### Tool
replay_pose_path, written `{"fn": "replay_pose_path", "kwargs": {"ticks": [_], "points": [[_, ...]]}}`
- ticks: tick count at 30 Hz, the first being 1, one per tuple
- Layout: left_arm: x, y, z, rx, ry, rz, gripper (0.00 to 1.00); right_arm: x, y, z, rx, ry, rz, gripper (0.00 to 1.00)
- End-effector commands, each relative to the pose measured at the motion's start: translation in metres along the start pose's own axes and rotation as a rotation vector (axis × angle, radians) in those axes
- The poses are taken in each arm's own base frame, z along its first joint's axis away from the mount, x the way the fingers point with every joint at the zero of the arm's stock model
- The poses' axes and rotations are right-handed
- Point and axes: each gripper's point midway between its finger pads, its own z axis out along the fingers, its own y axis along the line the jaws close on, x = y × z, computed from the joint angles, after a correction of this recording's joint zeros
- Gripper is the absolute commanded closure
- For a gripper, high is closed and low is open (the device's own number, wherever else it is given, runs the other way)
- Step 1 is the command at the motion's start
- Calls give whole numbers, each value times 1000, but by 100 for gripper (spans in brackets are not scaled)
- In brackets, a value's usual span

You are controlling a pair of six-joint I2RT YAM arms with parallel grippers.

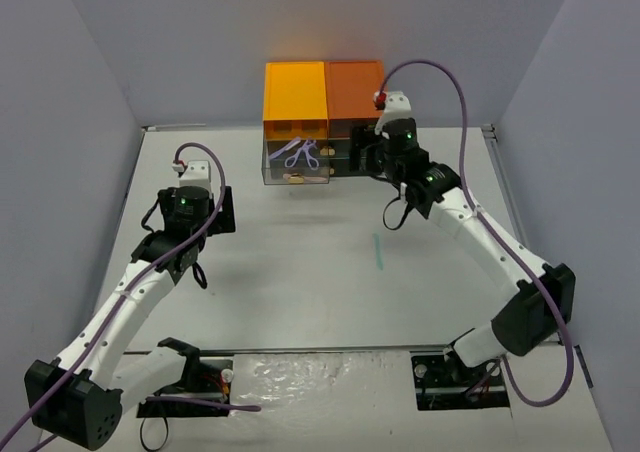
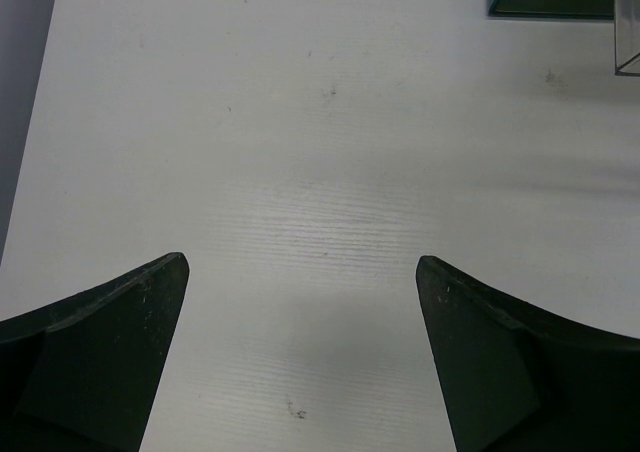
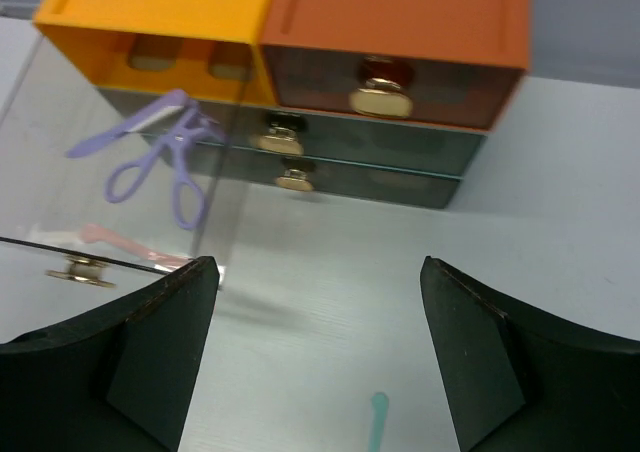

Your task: Organize the makeup

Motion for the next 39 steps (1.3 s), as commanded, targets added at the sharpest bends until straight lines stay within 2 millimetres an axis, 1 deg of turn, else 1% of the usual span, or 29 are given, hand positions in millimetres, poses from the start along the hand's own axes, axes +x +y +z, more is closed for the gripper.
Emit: {"fn": "replay_pose_path", "kwargs": {"ticks": [1,3,6,7,8,10,17,20,22,28,34,37,39], "points": [[-22,-2,3,15,-61,-46,3,52,-46,-21,116,52,42,20],[-23,-3,4,15,-59,-50,3,100,-50,-24,115,142,59,20],[-22,-2,5,12,-54,-53,3,138,-49,-30,97,207,86,21],[-22,-1,5,10,-56,-56,3,154,-48,-31,89,234,91,22],[-23,-1,5,10,-60,-58,3,157,-47,-29,85,226,96,23],[-22,-1,6,10,-57,-57,3,178,-49,-27,88,257,100,25],[-19,-1,8,8,-41,-53,3,227,-45,-14,81,357,95,31],[-18,-1,8,5,-38,-52,3,243,-45,-6,83,384,94,34],[-17,0,9,3,-35,-50,3,249,-45,-2,89,396,91,36],[-17,1,8,-1,-34,-50,3,269,-52,4,132,428,73,48],[-17,1,7,-2,-37,-51,3,286,-56,5,139,455,64,65],[-17,1,8,0,-34,-50,3,293,-57,3,136,468,73,75],[-17,0,8,1,-35,-49,3,296,-57,3,137,473,75,84]]}}
